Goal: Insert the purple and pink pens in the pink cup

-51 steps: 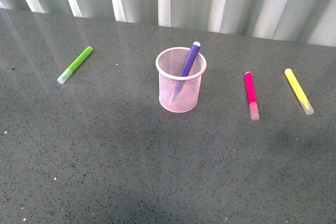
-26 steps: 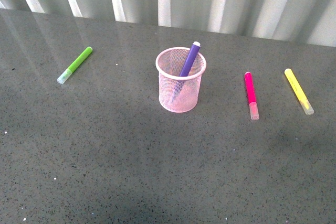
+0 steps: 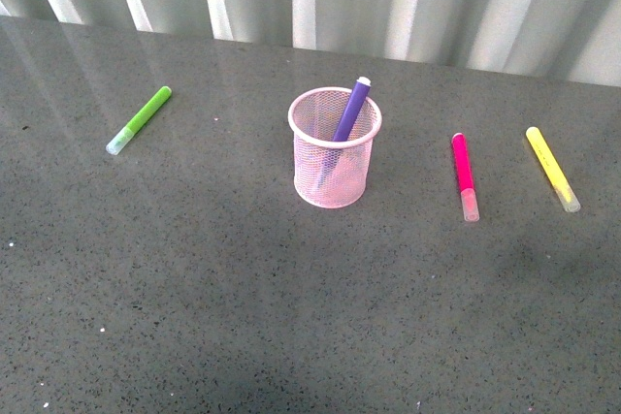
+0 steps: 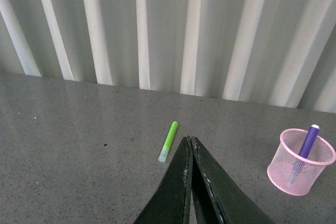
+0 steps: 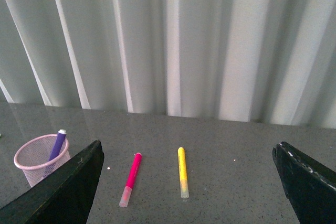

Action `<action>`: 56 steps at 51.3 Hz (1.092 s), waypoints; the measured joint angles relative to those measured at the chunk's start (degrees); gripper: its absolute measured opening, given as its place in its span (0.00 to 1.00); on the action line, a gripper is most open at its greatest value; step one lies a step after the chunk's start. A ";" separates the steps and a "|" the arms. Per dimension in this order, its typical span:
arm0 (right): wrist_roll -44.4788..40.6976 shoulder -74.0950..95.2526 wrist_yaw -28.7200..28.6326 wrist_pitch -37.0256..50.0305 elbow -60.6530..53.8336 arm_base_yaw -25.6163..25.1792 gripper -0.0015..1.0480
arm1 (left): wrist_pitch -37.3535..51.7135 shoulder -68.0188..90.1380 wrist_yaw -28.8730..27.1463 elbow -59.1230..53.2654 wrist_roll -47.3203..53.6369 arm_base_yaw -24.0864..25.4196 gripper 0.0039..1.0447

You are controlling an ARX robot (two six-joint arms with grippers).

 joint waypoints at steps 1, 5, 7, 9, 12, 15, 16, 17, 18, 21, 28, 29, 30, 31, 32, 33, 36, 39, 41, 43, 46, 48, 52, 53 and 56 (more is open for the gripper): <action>0.00 0.00 0.00 0.00 0.00 0.00 0.93 | -0.37 -0.37 0.00 0.00 0.00 0.00 0.03; 0.00 0.00 0.00 0.00 0.00 0.00 0.93 | -1.64 -1.70 0.00 0.00 0.00 0.00 0.03; 0.00 0.00 0.00 0.00 0.00 0.00 0.93 | -2.05 -2.08 0.00 0.00 0.00 0.00 0.03; 0.00 0.00 0.00 0.00 0.00 0.00 0.93 | -3.08 -3.02 0.00 0.00 0.00 0.00 0.03; 0.00 0.00 0.00 0.00 0.00 0.00 0.93 | -3.98 -4.00 0.00 0.00 0.00 0.00 0.03; 0.00 0.00 0.02 0.00 0.00 0.00 0.93 | -5.03 -5.05 0.00 0.00 0.00 0.00 0.03; 0.00 0.00 0.02 0.00 0.00 0.00 0.93 | -6.97 -6.88 0.00 0.00 -0.02 0.00 0.03; 0.00 0.00 0.00 0.00 0.00 0.00 0.93 | -9.29 -8.37 -0.02 0.00 0.04 0.00 0.03; 0.00 0.00 0.00 0.00 0.00 0.00 0.93 | -12.35 -10.47 0.02 0.00 0.04 0.00 0.03; 0.00 0.02 0.02 0.00 0.00 0.00 0.93 | -14.99 -14.53 0.00 0.00 0.07 0.00 0.03; 0.00 0.02 0.02 0.00 0.00 0.00 0.93 | -15.28 -14.91 0.00 0.00 0.07 0.00 0.03; 0.00 0.02 0.02 0.00 0.00 0.00 0.93 | -15.28 -14.91 0.00 0.00 0.07 0.00 0.03; 0.00 0.00 0.02 0.00 0.00 0.00 0.93 | -15.30 -14.91 0.00 0.00 0.09 0.00 0.03; 0.00 0.00 0.02 0.00 0.00 0.00 0.93 | -15.32 -14.91 0.00 0.00 0.07 0.00 0.03; 0.00 0.00 0.00 0.00 0.00 0.00 0.93 | -15.32 -14.91 0.00 0.00 0.09 0.00 0.03; 0.00 0.00 0.00 0.00 0.00 0.00 0.93 | -15.32 -14.93 0.00 0.02 0.07 0.00 0.03; 0.00 0.00 0.02 0.00 0.00 0.00 0.93 | -15.32 -14.93 0.00 0.00 0.07 0.00 0.03; 0.00 0.00 0.00 0.00 0.00 0.00 0.93 | -15.32 -14.95 0.00 0.00 0.04 0.00 0.11; 0.00 0.00 0.00 0.00 0.00 0.00 0.93 | -15.32 -14.95 0.00 0.00 0.07 0.00 0.19; 0.00 0.00 0.00 0.00 0.00 0.00 0.93 | -15.32 -14.95 0.00 0.00 0.07 0.00 0.26; 0.00 0.00 0.00 0.00 0.00 0.00 0.93 | -15.32 -14.95 0.00 0.02 0.07 0.00 0.38; 0.00 0.00 0.00 0.00 0.00 0.00 0.93 | -15.32 -14.95 0.00 0.00 0.07 0.00 0.47; 0.00 0.00 0.00 0.00 0.00 0.00 0.93 | -15.32 -14.95 0.00 0.00 0.07 0.00 0.61; 0.00 0.00 0.00 0.00 0.00 0.00 0.93 | -15.32 -14.95 0.00 0.00 0.07 0.00 0.64; 0.07 0.96 -2.93 -2.25 0.77 -0.81 0.93 | -15.32 -14.95 0.00 0.00 0.07 0.00 0.73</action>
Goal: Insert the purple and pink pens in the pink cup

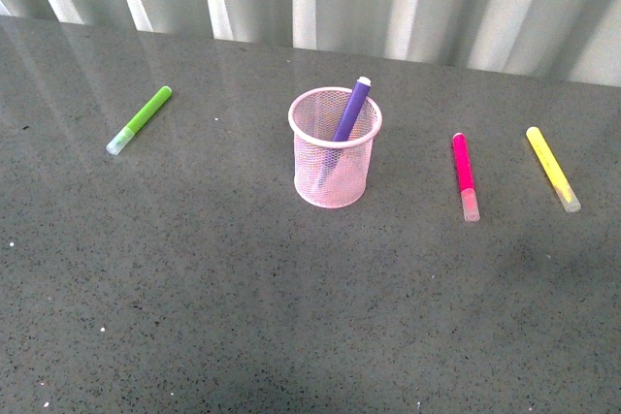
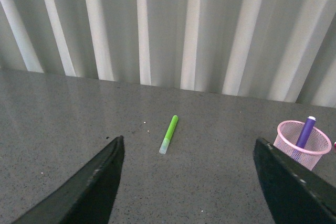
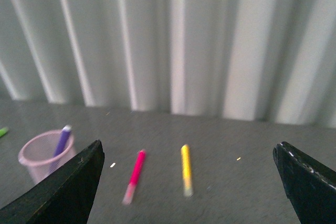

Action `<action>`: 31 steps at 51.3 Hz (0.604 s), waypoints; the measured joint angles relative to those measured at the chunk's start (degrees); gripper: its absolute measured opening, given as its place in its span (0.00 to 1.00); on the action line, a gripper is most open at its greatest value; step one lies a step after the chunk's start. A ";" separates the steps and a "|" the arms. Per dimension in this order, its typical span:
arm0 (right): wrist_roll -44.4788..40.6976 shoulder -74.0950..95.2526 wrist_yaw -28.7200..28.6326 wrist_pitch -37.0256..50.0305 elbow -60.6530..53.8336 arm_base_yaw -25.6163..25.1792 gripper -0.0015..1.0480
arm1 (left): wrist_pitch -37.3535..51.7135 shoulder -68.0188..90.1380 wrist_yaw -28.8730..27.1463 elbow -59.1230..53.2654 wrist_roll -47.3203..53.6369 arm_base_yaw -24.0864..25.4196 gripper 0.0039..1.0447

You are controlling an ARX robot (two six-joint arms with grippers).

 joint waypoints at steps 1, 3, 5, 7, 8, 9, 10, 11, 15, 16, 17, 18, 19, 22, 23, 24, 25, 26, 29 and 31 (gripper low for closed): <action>0.20 1.29 -2.71 -2.38 1.09 -0.92 0.93 | 0.00 0.00 -0.02 0.00 0.00 0.00 0.76; 0.52 5.44 -7.28 -4.07 3.17 -2.95 0.93 | 0.00 0.00 0.02 0.00 0.02 0.00 0.85; 1.40 10.56 -10.91 -2.10 5.95 -5.31 0.93 | 0.00 0.00 0.02 0.00 0.02 0.00 0.92; 2.40 16.04 -13.27 1.90 9.53 -7.87 0.93 | 0.00 -0.02 0.00 0.00 0.09 0.00 0.96; 2.89 18.84 -13.66 4.26 11.54 -9.11 0.93 | 0.00 -0.02 0.00 0.00 0.09 0.00 0.95; 3.30 21.77 -13.49 6.80 13.64 -10.21 0.93 | 0.00 0.00 0.00 0.00 0.07 0.00 0.94; 3.50 24.72 -13.07 9.38 15.82 -11.13 0.93 | 0.00 0.00 0.00 0.00 0.07 0.00 0.93; 3.58 26.18 -12.81 10.67 16.92 -11.52 0.93 | 0.00 0.00 0.00 0.00 0.07 0.00 0.93; 6.19 42.38 -8.98 19.71 28.55 -13.16 0.93 | 0.00 -0.02 -0.02 0.00 0.07 0.00 0.94; 6.43 45.81 -7.91 20.74 30.84 -13.03 0.93 | 0.00 0.00 -0.02 0.00 0.07 0.00 0.94; 7.15 51.23 -6.36 21.14 34.53 -12.68 0.93 | 0.00 0.00 -0.02 0.00 0.07 0.00 0.94; 7.28 52.98 -5.92 20.83 35.85 -12.52 0.93 | 0.00 0.00 -0.02 0.00 0.07 0.00 0.94; 8.07 58.31 -4.66 19.28 39.71 -11.93 0.93 | 0.00 0.00 0.00 0.00 0.07 0.00 0.94; 8.61 70.69 -1.29 15.13 48.37 -10.45 0.93 | 0.00 0.00 0.00 0.02 0.07 0.00 0.94; 9.18 75.91 -0.57 12.26 52.09 -9.84 0.93 | 0.00 0.00 0.00 0.00 0.07 0.00 0.94; 9.60 79.28 -0.44 10.25 54.53 -9.38 0.93 | 0.00 -0.02 0.00 0.00 0.07 0.00 0.94; 10.10 84.08 -0.48 7.15 58.12 -8.72 0.93 | 0.00 -0.02 0.00 0.00 0.07 0.00 0.94; 10.54 87.10 -0.37 5.11 60.39 -8.28 0.93 | 0.00 0.00 0.00 0.00 0.07 0.00 0.94; 12.07 97.42 1.42 -1.14 68.08 -6.25 0.93 | 0.00 0.00 0.00 0.00 0.07 0.00 0.94; 12.76 101.44 1.77 -3.34 70.79 -5.31 0.93 | 0.00 0.00 0.00 0.00 0.07 0.00 0.94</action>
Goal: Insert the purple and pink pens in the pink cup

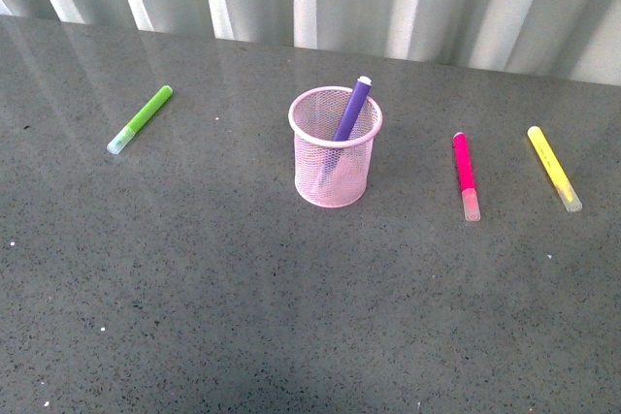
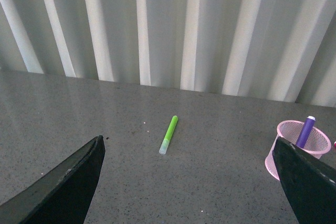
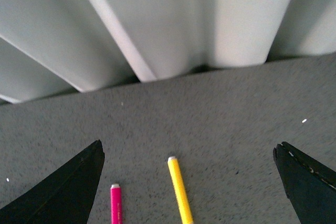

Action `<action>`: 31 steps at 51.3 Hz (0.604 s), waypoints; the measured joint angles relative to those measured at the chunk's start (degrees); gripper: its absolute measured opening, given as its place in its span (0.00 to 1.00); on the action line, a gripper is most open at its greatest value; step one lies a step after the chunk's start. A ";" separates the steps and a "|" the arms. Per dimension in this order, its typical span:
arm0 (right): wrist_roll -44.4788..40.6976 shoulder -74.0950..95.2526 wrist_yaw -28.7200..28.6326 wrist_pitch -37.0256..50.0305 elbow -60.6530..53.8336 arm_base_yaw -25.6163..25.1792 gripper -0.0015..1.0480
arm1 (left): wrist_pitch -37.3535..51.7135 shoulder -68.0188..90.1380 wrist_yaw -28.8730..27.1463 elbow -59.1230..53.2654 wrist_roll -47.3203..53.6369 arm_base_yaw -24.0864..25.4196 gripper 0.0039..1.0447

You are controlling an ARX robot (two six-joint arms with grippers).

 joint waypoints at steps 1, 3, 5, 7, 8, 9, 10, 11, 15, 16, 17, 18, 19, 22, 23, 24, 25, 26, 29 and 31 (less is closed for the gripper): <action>0.11 0.92 0.24 -0.48 0.55 0.26 0.93 | 0.00 0.00 0.00 0.00 0.00 0.00 0.94; 0.35 3.21 0.83 -1.38 1.70 1.07 0.93 | 0.00 0.00 -0.02 0.00 0.00 0.00 0.94; 1.03 5.29 0.57 -2.34 2.62 1.79 0.93 | 0.00 0.00 0.00 0.00 0.00 0.00 0.94; 1.79 7.69 -0.11 -3.43 3.43 2.73 0.93 | 0.00 0.00 0.00 0.00 0.00 0.00 0.94; 1.88 8.22 -0.31 -3.43 3.50 2.95 0.93 | 0.00 0.00 0.00 0.00 0.00 0.00 0.94; 2.25 9.20 -0.48 -3.43 3.52 3.43 0.93 | 0.00 0.00 -0.02 0.00 0.00 0.00 0.94; 2.34 9.68 -0.57 -3.43 3.52 3.67 0.93 | 0.00 0.00 -0.02 0.00 0.00 0.00 0.94; 2.67 10.56 -0.90 -3.43 3.52 4.13 0.93 | 0.00 0.00 0.00 0.00 0.00 0.00 0.94; 3.19 12.98 -1.33 -3.19 3.52 5.46 0.93 | 0.00 0.00 0.00 0.00 0.00 0.00 0.94; 3.19 13.99 -1.31 -2.89 3.52 6.12 0.93 | 0.00 0.00 0.00 0.00 0.00 0.00 0.94; 3.17 14.58 -1.22 -2.71 3.52 6.56 0.93 | 0.00 0.00 0.00 0.00 0.00 0.00 0.94; 3.08 15.12 -1.03 -2.54 3.50 6.95 0.93 | 0.00 0.00 0.00 0.00 0.00 0.00 0.94; 2.84 15.61 -0.79 -2.34 3.48 7.34 0.93 | 0.00 0.00 0.00 0.00 0.00 0.00 0.94; 1.33 17.09 0.55 -1.84 3.48 8.59 0.93 | 0.00 0.00 0.00 0.00 0.00 0.00 0.94; 1.03 17.27 0.70 -1.79 3.48 8.74 0.93 | 0.00 0.00 0.00 0.00 0.00 0.00 0.94; 0.44 17.77 1.09 -1.70 3.48 9.05 0.93 | 0.00 0.00 0.00 0.00 0.00 0.00 0.94; 0.28 17.94 1.25 -1.66 3.48 9.20 0.93 | 0.00 0.00 0.00 0.00 0.00 0.00 0.94; -0.31 18.38 1.38 -1.68 3.50 9.49 0.93 | 0.00 0.00 0.00 0.00 0.00 0.00 0.94; -1.31 19.39 1.64 -1.92 3.76 9.94 0.93 | 0.00 0.00 0.00 0.00 0.00 0.00 0.94; -2.23 20.55 1.70 -2.25 4.28 10.29 0.93 | 0.00 0.00 0.00 0.00 0.00 0.00 0.94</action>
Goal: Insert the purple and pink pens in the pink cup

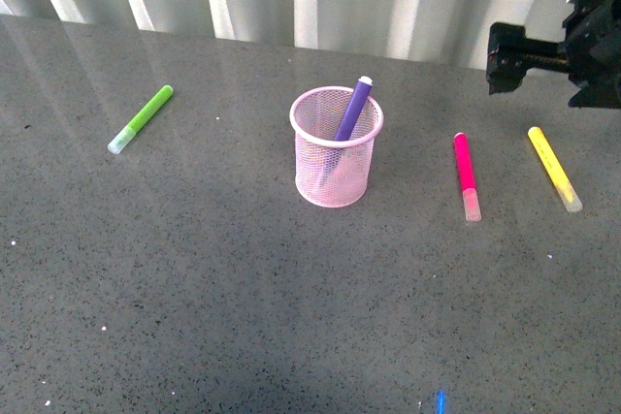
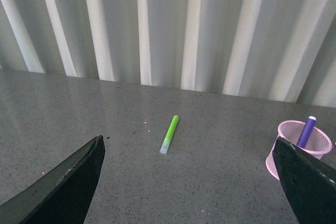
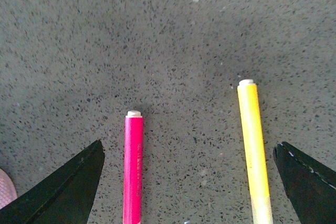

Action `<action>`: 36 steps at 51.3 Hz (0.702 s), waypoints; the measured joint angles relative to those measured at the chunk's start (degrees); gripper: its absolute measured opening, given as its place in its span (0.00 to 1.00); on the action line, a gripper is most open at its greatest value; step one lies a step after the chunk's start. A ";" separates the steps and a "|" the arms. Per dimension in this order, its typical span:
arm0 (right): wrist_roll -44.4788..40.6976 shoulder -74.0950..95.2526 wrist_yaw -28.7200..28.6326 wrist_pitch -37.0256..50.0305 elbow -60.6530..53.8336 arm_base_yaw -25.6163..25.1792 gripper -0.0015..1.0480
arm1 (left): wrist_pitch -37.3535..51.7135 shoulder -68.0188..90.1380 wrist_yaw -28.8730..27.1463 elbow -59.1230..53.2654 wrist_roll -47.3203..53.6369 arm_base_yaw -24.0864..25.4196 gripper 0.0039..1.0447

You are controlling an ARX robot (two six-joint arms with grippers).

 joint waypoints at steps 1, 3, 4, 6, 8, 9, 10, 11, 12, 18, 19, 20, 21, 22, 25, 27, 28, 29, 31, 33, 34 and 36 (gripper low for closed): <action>-0.28 0.83 -0.04 -0.31 0.42 0.20 0.93 | 0.00 0.00 0.00 0.00 0.00 0.00 0.94; -0.72 1.55 -0.07 -0.42 0.70 0.35 0.93 | 0.00 0.00 0.00 0.00 0.00 0.00 0.94; -0.85 1.81 -0.07 -0.42 0.76 0.42 0.93 | 0.00 0.00 0.00 0.00 0.00 0.00 0.94; -1.25 2.95 -0.26 -0.42 1.11 0.74 0.93 | 0.00 0.00 0.00 0.00 0.00 0.00 0.94; -1.42 3.52 -0.24 -0.28 1.16 0.92 0.93 | 0.00 0.00 0.00 0.00 0.00 0.00 0.94; -1.44 4.04 -0.33 -0.04 1.22 1.14 0.93 | 0.00 0.00 0.00 0.00 0.00 0.00 0.94; -1.44 4.46 -0.39 0.09 1.27 1.27 0.93 | 0.00 0.00 0.00 0.00 0.00 0.00 0.94; -1.44 4.68 -0.50 0.20 1.31 1.36 0.93 | 0.00 0.00 0.00 0.00 0.00 0.00 0.94; -1.44 5.03 -0.50 0.52 1.36 1.49 0.93 | 0.00 0.00 0.00 0.00 0.00 0.00 0.94; -1.40 7.45 -1.16 1.92 2.47 2.25 0.93 | 0.00 0.00 0.00 0.00 0.00 0.00 0.94; -1.40 7.78 -1.29 2.12 2.69 2.36 0.93 | 0.00 0.00 0.00 0.00 0.00 0.00 0.94; -1.36 8.15 -1.46 2.36 2.91 2.49 0.93 | 0.00 0.00 0.00 0.00 0.00 0.00 0.94; -1.33 8.55 -1.75 2.56 3.17 2.62 0.93 | 0.00 0.00 0.00 0.00 0.00 0.00 0.94; -1.33 8.83 -1.79 2.56 3.45 2.71 0.93 | 0.00 0.00 0.00 0.00 0.00 0.00 0.94; -1.36 9.66 -1.77 2.75 4.15 3.04 0.93 | 0.00 0.00 0.00 0.00 0.00 0.00 0.94; -1.33 10.21 -1.79 2.84 4.59 3.21 0.93 | 0.00 0.00 0.00 0.00 0.00 0.00 0.94; -1.33 10.36 -1.84 2.84 4.74 3.28 0.93 | 0.00 0.00 0.00 0.00 0.00 0.00 0.94; -1.36 10.60 -1.84 2.84 4.98 3.41 0.93 | 0.00 0.00 0.00 0.00 0.00 0.00 0.94; -1.42 11.08 -1.81 3.06 5.25 3.58 0.93 | 0.00 0.00 0.00 0.00 0.00 0.00 0.94; -1.42 11.45 -1.79 3.23 5.46 3.76 0.93 | 0.00 0.00 0.00 0.00 0.00 0.00 0.94; -1.44 11.78 -1.75 3.30 5.66 3.82 0.93 | 0.00 0.00 0.00 0.00 0.00 0.00 0.94; -1.42 12.39 -1.70 3.65 5.84 4.00 0.93 | 0.00 0.00 0.00 0.00 0.00 0.00 0.94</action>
